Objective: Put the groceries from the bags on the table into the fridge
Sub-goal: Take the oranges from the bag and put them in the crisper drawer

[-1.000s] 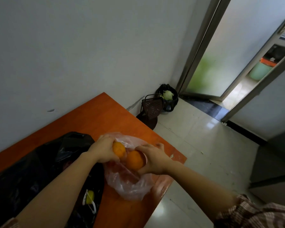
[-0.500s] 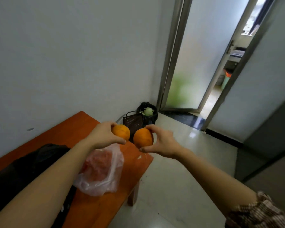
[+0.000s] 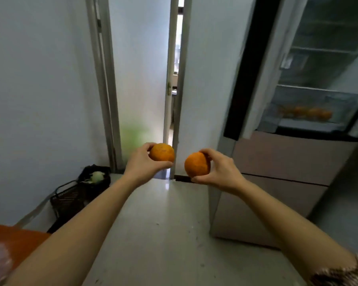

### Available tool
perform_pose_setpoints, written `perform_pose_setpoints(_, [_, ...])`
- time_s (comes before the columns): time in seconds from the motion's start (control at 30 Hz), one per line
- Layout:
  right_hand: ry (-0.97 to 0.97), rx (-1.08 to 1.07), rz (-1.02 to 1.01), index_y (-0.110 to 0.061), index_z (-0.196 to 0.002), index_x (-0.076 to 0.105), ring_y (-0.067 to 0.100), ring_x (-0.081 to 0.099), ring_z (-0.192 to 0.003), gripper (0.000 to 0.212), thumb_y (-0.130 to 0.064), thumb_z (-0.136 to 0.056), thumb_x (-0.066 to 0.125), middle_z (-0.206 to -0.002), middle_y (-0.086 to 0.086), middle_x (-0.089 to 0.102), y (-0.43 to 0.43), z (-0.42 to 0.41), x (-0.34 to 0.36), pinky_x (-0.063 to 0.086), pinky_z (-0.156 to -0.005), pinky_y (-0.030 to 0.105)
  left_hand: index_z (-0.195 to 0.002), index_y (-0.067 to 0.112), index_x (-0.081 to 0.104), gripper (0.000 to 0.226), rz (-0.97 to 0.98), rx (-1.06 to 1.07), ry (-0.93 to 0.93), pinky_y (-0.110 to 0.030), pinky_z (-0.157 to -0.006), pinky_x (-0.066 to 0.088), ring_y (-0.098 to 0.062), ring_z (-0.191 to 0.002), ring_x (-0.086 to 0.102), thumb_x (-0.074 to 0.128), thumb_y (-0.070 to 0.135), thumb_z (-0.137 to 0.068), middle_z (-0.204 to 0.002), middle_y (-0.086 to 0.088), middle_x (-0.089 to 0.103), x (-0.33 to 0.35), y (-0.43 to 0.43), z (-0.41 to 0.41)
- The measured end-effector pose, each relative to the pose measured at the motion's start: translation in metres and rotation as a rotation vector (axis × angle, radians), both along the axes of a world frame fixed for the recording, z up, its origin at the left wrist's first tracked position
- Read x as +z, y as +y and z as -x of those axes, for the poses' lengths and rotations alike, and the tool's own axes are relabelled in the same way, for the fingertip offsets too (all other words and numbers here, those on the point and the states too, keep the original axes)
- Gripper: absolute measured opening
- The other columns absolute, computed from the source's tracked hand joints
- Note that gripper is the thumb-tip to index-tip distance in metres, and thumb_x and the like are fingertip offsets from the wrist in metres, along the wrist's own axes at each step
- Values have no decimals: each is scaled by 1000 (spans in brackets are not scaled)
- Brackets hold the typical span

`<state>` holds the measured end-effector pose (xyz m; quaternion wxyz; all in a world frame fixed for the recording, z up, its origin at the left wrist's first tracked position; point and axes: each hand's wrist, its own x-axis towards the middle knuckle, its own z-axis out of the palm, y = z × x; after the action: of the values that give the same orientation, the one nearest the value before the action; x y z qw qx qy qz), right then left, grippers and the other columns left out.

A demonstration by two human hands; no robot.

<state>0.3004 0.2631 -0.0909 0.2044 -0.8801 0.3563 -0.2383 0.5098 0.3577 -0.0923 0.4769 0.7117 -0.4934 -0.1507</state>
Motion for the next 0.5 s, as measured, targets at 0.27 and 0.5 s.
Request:
perform_pose_setpoints(0.27, [-80,-266,134,-30,-123,45,11,49,-105,71,-33,-65,85,-115,-9,49,-84,157,56,42,-83,27,-129,25,47,73,213,-242,-102,-24,-77,44,-11,-97,53,84,34,-67,-112,6,52,39,-132,147])
perform_pose_setpoints(0.5, [-78,-461,275,-29,-126,48,14,54,-102,76,-39,-61,86,-116,-5,56,-178,255,86,48,-85,31,-123,25,52,68,386,-342,-215,-26,-79,45,-13,-98,52,82,39,-63,-108,7,54,64,-255,250])
